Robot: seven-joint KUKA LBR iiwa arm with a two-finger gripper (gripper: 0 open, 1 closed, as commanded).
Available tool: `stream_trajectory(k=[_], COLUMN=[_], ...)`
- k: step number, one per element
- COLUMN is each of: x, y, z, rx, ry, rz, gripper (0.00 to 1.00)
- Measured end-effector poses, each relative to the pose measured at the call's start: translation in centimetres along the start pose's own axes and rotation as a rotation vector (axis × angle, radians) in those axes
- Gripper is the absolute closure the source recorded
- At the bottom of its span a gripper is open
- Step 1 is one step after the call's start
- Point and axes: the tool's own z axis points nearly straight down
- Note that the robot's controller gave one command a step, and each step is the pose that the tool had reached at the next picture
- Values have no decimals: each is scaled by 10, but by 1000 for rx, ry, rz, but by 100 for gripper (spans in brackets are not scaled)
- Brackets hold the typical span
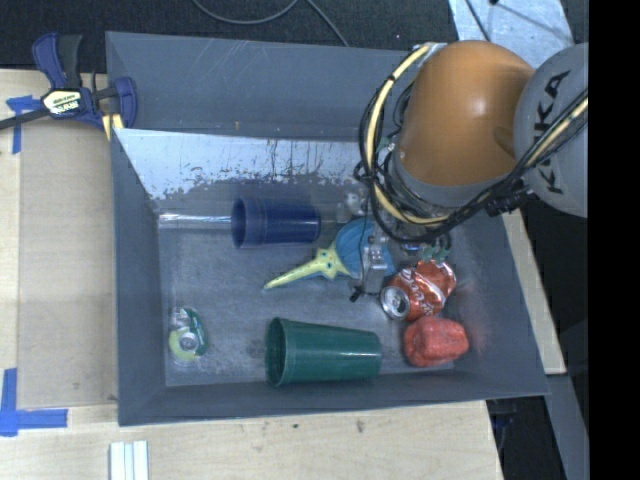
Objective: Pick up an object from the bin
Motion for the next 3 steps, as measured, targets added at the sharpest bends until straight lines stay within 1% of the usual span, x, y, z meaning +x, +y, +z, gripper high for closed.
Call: stream_trajectory(k=[1,2,3], x=[-1,-10,-10], y=[0,-11,-35], z=[-5,8,42], rx=[0,-1,1], ry=[-9,-12,-9], rz=[1,-94,-239], gripper=[0,0,0])
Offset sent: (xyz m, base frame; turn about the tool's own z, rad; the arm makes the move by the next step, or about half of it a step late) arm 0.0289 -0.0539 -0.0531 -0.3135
